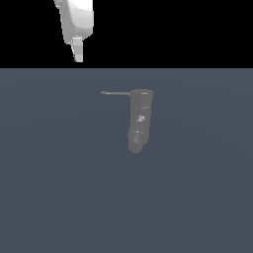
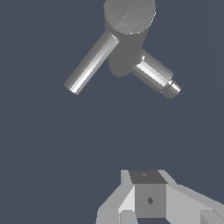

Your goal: Turn on the faucet by rotating a designated handle.

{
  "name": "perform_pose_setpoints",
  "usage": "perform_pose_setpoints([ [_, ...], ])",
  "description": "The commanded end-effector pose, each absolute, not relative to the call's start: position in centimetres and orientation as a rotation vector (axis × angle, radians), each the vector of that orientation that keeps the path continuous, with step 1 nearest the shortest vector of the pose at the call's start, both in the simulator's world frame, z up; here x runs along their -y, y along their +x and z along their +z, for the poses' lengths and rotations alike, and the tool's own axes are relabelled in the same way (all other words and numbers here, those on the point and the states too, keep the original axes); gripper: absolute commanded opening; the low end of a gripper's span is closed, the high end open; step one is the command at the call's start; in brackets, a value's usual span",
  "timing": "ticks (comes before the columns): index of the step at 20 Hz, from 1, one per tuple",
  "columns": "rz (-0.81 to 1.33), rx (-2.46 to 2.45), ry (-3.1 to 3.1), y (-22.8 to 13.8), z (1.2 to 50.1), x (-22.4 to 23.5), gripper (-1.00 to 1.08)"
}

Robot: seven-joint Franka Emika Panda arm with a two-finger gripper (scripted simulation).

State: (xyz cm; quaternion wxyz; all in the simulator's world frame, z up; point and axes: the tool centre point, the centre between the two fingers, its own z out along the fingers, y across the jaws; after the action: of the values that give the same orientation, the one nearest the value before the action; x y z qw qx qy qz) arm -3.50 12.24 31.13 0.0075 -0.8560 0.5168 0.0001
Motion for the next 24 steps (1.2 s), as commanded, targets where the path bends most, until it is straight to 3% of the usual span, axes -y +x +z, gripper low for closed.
perform_pose_setpoints([
  [1, 0.0, -1.684, -2.635, -2.2, 30.2, -12.2, -1.0],
  [24, -0.004, -2.304, -2.136, 10.3, 21.5, -7.9, -1.0],
])
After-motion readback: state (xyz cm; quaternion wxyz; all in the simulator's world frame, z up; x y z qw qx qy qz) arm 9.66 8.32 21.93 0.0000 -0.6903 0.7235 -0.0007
